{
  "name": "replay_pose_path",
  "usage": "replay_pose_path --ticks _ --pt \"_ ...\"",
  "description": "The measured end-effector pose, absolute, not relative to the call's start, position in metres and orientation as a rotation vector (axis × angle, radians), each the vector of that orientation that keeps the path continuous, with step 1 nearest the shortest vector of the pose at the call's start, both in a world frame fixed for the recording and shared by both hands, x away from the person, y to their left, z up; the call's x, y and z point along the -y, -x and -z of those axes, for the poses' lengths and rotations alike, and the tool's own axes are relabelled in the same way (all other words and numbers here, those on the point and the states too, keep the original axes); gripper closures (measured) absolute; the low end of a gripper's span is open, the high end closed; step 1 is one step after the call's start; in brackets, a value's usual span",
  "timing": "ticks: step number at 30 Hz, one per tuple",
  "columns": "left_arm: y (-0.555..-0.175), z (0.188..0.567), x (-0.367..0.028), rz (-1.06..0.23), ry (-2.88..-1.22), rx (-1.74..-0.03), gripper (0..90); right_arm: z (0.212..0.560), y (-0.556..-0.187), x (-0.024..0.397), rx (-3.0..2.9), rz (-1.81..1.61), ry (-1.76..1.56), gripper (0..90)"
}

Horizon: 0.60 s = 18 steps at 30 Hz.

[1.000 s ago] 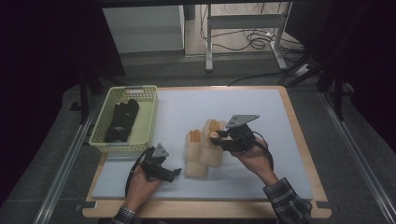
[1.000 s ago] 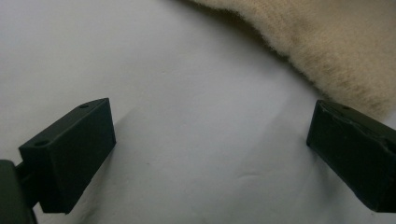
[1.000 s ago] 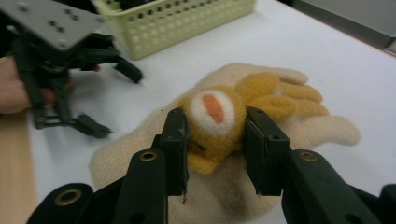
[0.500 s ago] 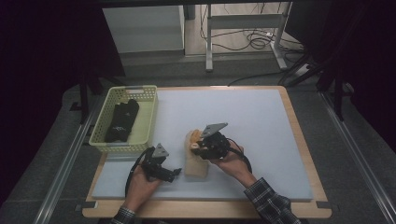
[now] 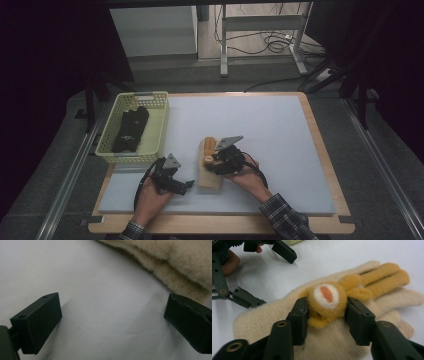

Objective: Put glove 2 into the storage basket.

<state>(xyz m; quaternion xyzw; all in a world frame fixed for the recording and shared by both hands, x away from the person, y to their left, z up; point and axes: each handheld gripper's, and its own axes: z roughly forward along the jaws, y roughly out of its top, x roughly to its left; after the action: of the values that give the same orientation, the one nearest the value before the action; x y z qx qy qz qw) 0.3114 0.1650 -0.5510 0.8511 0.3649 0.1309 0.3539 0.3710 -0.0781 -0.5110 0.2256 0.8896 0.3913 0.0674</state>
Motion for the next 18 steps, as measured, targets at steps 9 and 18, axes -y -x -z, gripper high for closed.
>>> replay_pose_path --ticks 9,18 --pt "-0.311 0.551 -0.165 -0.34 -2.198 -0.945 1.4 0.494 -0.364 0.089 -2.618 -1.215 -0.666 43.2" --pt "-0.311 0.55 -0.165 -0.341 -2.199 -0.946 2.2 0.492 -0.359 0.114 -2.597 -1.205 -0.706 58.1"
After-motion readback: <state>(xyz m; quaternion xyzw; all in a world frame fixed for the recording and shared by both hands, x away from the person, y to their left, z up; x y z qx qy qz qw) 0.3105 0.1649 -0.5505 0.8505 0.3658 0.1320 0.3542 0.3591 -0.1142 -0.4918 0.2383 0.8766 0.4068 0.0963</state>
